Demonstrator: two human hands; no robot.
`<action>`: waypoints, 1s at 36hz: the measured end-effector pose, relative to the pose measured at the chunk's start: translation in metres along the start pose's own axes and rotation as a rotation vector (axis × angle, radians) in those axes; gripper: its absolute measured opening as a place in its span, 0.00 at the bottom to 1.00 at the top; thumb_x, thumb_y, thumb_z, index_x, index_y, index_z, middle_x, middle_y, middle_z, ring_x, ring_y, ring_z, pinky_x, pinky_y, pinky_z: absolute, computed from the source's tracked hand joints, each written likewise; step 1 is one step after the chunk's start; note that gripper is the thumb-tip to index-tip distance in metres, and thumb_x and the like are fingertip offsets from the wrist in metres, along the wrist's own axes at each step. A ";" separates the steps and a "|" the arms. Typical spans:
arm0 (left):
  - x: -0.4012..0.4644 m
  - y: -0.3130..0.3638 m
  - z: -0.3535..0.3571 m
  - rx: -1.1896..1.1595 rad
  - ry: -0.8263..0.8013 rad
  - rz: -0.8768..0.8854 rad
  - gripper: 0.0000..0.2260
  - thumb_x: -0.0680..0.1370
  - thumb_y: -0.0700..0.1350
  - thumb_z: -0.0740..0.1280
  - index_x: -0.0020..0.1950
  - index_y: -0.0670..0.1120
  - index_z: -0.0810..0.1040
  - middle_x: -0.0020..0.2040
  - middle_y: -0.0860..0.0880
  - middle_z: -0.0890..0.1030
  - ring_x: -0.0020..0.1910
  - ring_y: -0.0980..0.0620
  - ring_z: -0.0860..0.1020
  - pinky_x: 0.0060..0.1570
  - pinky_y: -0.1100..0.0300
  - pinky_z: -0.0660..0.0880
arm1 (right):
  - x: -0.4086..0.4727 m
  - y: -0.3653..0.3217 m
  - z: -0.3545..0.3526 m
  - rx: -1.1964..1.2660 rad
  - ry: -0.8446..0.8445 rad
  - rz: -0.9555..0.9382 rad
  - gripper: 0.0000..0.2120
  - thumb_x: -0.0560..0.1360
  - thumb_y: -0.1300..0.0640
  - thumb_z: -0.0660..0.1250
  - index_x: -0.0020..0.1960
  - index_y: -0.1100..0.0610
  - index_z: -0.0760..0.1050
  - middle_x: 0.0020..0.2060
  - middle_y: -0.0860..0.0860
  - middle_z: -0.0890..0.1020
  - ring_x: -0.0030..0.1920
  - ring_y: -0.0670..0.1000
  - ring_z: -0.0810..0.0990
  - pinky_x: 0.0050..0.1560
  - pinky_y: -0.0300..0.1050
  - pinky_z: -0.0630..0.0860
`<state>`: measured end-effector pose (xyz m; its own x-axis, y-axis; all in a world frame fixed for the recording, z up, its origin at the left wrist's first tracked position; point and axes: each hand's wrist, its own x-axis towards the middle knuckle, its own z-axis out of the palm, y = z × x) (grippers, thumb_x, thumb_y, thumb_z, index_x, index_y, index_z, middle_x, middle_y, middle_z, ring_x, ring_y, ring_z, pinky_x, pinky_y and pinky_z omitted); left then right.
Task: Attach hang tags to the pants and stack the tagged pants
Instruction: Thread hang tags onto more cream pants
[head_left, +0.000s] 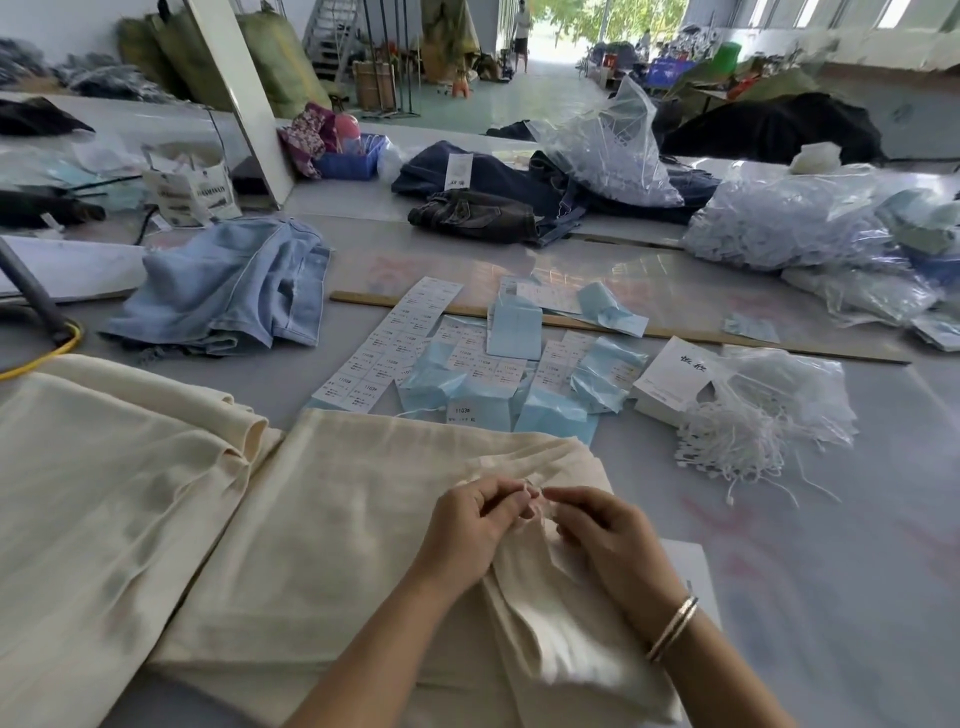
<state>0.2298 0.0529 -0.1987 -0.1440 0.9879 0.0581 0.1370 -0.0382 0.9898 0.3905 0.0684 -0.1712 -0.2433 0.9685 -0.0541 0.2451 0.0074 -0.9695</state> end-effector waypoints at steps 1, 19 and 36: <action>-0.001 -0.001 0.001 0.006 0.003 0.010 0.07 0.77 0.40 0.69 0.44 0.52 0.83 0.37 0.54 0.85 0.41 0.58 0.82 0.47 0.67 0.75 | 0.001 0.000 -0.001 0.101 0.015 0.055 0.11 0.76 0.64 0.66 0.45 0.51 0.84 0.33 0.46 0.83 0.34 0.41 0.77 0.35 0.34 0.74; -0.002 -0.005 0.011 0.186 -0.084 0.095 0.06 0.74 0.42 0.72 0.50 0.44 0.85 0.43 0.50 0.83 0.45 0.53 0.81 0.51 0.57 0.77 | 0.015 0.005 -0.003 0.672 -0.117 0.325 0.09 0.66 0.61 0.69 0.44 0.63 0.85 0.39 0.60 0.82 0.37 0.51 0.80 0.38 0.38 0.79; -0.001 -0.006 0.011 0.098 -0.050 -0.034 0.05 0.76 0.40 0.71 0.50 0.45 0.85 0.45 0.49 0.85 0.48 0.53 0.83 0.55 0.56 0.78 | 0.008 0.005 0.001 0.427 -0.098 0.242 0.06 0.73 0.61 0.69 0.44 0.58 0.85 0.34 0.55 0.82 0.33 0.48 0.75 0.35 0.37 0.76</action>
<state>0.2397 0.0540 -0.2056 -0.1012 0.9947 0.0153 0.2282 0.0083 0.9736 0.3890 0.0762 -0.1769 -0.3194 0.9015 -0.2919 -0.0956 -0.3372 -0.9366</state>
